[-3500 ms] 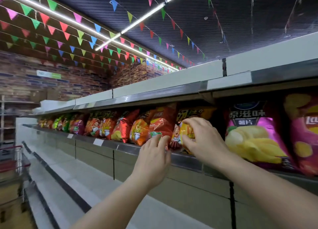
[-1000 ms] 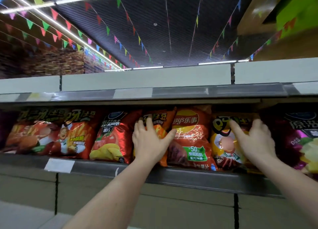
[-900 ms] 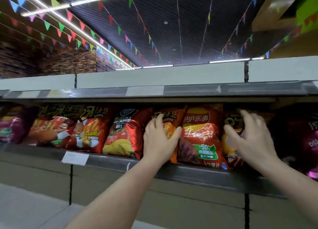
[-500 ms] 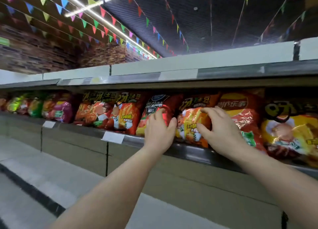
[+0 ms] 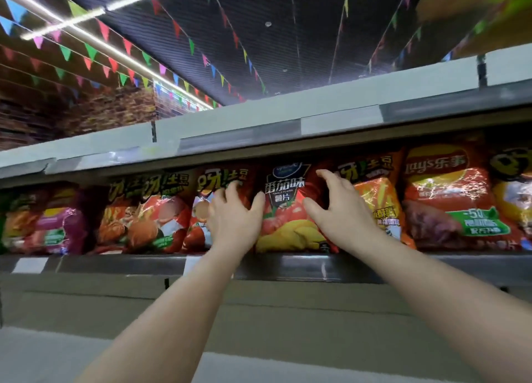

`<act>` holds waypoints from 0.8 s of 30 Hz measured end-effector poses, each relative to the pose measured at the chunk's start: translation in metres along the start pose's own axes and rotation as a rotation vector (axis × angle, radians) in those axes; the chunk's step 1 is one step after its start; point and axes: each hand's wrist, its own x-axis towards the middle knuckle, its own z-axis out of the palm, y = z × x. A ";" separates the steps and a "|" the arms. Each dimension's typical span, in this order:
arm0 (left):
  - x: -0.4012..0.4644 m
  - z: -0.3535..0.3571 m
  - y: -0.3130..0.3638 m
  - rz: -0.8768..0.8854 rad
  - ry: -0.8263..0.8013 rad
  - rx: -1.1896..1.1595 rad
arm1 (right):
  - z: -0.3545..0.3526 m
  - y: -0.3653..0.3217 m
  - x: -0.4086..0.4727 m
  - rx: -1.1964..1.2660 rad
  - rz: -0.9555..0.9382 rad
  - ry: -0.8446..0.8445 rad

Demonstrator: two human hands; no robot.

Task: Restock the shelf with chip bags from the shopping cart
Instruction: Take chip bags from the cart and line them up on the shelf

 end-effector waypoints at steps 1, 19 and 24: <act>0.008 -0.003 -0.008 -0.007 0.007 0.006 | 0.006 -0.003 0.002 -0.006 0.043 0.019; 0.050 -0.003 -0.069 -0.027 -0.211 -0.157 | 0.051 -0.032 0.022 -0.166 0.426 0.062; 0.047 0.004 -0.067 -0.007 -0.200 -0.128 | 0.058 -0.027 0.020 -0.220 0.404 0.060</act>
